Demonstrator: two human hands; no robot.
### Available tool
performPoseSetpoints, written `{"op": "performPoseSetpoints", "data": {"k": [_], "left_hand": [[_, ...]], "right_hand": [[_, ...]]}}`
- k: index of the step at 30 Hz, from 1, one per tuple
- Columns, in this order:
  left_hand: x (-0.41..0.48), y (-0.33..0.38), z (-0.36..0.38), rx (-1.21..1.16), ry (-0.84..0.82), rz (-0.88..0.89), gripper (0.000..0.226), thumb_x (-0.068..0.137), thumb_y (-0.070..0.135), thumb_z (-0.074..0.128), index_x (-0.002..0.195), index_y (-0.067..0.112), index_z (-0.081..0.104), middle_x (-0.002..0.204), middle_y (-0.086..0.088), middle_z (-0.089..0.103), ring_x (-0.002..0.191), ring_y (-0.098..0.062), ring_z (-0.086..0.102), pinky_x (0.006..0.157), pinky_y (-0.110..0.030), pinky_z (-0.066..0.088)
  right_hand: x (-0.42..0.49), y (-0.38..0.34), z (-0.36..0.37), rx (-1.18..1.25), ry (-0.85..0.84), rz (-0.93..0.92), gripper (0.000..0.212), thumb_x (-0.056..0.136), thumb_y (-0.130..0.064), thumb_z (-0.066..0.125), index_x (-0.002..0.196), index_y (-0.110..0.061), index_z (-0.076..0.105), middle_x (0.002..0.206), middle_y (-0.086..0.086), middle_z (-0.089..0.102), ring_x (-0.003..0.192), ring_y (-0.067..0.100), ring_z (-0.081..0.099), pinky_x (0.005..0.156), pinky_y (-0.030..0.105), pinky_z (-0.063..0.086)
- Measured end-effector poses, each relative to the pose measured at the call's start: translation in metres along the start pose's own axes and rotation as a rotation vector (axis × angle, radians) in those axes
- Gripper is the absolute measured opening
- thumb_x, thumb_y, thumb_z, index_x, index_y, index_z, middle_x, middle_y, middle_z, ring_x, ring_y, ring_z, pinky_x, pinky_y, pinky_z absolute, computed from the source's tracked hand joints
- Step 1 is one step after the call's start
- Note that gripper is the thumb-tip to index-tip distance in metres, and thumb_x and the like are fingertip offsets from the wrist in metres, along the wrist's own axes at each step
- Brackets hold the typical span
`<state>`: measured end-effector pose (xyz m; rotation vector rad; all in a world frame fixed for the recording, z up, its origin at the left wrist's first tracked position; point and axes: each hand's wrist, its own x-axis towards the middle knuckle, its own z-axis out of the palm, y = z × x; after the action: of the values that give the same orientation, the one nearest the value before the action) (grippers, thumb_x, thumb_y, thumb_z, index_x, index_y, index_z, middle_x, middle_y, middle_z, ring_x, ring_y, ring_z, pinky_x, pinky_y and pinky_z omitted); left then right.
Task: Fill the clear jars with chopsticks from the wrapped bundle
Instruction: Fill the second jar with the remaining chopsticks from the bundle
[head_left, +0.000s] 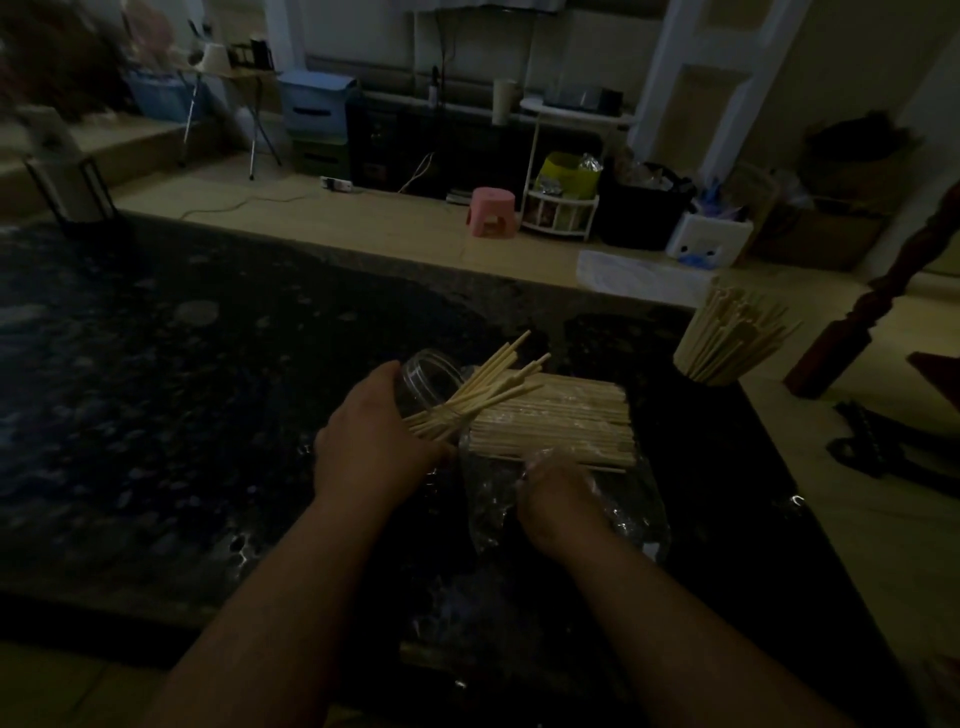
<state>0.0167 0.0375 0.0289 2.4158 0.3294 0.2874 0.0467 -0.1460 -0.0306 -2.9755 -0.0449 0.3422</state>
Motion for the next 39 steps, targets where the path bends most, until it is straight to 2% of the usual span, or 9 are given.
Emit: {"op": "performPoseSetpoints", "data": {"k": [4, 8, 12, 19, 24, 27, 33, 37, 39], "left_hand": [[0.001, -0.003, 0.0, -0.013, 0.002, 0.0, 0.107, 0.053, 0.042, 0.089, 0.145, 0.029, 0.035, 0.141, -0.001, 0.05, 0.125, -0.023, 0.05, 0.102, -0.048, 0.043], [0.001, -0.004, 0.002, -0.031, -0.014, 0.005, 0.107, 0.054, 0.044, 0.088, 0.145, 0.029, 0.034, 0.141, 0.001, 0.05, 0.125, -0.022, 0.05, 0.102, -0.049, 0.043], [0.001, -0.002, 0.002, -0.046, -0.034, 0.01, 0.107, 0.055, 0.05, 0.086, 0.146, 0.029, 0.033, 0.141, 0.001, 0.049, 0.124, -0.022, 0.05, 0.101, -0.049, 0.044], [0.0, -0.002, 0.002, -0.032, -0.044, 0.002, 0.108, 0.054, 0.047, 0.088, 0.145, 0.029, 0.034, 0.141, 0.002, 0.05, 0.124, -0.022, 0.051, 0.1, -0.049, 0.045], [-0.001, -0.001, 0.002, -0.031, -0.051, 0.0, 0.11, 0.052, 0.046, 0.089, 0.145, 0.029, 0.034, 0.14, 0.002, 0.05, 0.123, -0.021, 0.052, 0.1, -0.047, 0.045], [-0.001, -0.001, 0.002, -0.022, -0.049, -0.001, 0.11, 0.051, 0.045, 0.089, 0.145, 0.031, 0.034, 0.139, 0.002, 0.051, 0.122, -0.021, 0.052, 0.099, -0.048, 0.046], [-0.003, 0.001, 0.0, -0.023, -0.045, 0.008, 0.109, 0.053, 0.046, 0.088, 0.146, 0.029, 0.033, 0.141, 0.001, 0.049, 0.124, -0.021, 0.051, 0.101, -0.048, 0.044], [-0.005, 0.002, 0.0, -0.023, -0.049, 0.023, 0.109, 0.053, 0.047, 0.088, 0.146, 0.029, 0.033, 0.141, 0.001, 0.049, 0.124, -0.021, 0.051, 0.101, -0.047, 0.044], [-0.006, 0.002, -0.001, -0.026, -0.046, 0.025, 0.11, 0.053, 0.049, 0.087, 0.146, 0.028, 0.034, 0.141, 0.001, 0.05, 0.124, -0.021, 0.051, 0.101, -0.047, 0.044]], "right_hand": [[0.02, 0.0, 0.006, -0.039, -0.007, -0.036, 0.045, 0.095, -0.035, 0.049, 0.139, -0.027, 0.041, 0.141, 0.01, 0.044, 0.126, 0.034, 0.045, 0.104, 0.04, 0.039], [0.035, 0.006, 0.016, -0.15, -0.026, -0.096, 0.056, 0.094, -0.039, 0.048, 0.146, -0.032, 0.028, 0.154, 0.004, 0.025, 0.138, 0.029, 0.028, 0.114, 0.042, 0.024], [0.042, 0.008, 0.018, -0.192, 0.002, -0.113, 0.055, 0.091, -0.046, 0.051, 0.141, -0.035, 0.032, 0.152, 0.0, 0.027, 0.138, 0.026, 0.027, 0.114, 0.044, 0.016], [0.046, 0.005, 0.008, -0.009, -0.075, -0.055, 0.032, 0.091, -0.043, 0.051, 0.118, -0.028, 0.054, 0.135, 0.003, 0.047, 0.124, 0.028, 0.044, 0.105, 0.045, 0.036], [0.04, 0.0, 0.001, -0.032, -0.182, -0.043, 0.046, 0.093, -0.043, 0.048, 0.133, -0.019, 0.049, 0.144, 0.008, 0.043, 0.13, 0.032, 0.043, 0.108, 0.047, 0.036], [0.037, -0.002, -0.003, -0.034, -0.172, -0.083, 0.043, 0.096, -0.035, 0.05, 0.134, -0.016, 0.049, 0.142, 0.011, 0.045, 0.129, 0.029, 0.045, 0.106, 0.039, 0.039], [0.022, 0.001, 0.001, -0.072, -0.131, -0.085, 0.038, 0.1, -0.024, 0.045, 0.137, -0.013, 0.048, 0.143, 0.011, 0.046, 0.13, 0.029, 0.045, 0.107, 0.035, 0.035], [0.017, 0.001, 0.003, -0.115, -0.093, -0.014, 0.048, 0.091, -0.038, 0.059, 0.133, -0.017, 0.052, 0.141, 0.01, 0.047, 0.129, 0.029, 0.045, 0.107, 0.037, 0.037], [0.014, 0.002, 0.005, -0.122, -0.061, -0.025, 0.044, 0.093, -0.037, 0.057, 0.132, -0.018, 0.051, 0.141, 0.009, 0.047, 0.129, 0.027, 0.046, 0.105, 0.034, 0.037]]}}
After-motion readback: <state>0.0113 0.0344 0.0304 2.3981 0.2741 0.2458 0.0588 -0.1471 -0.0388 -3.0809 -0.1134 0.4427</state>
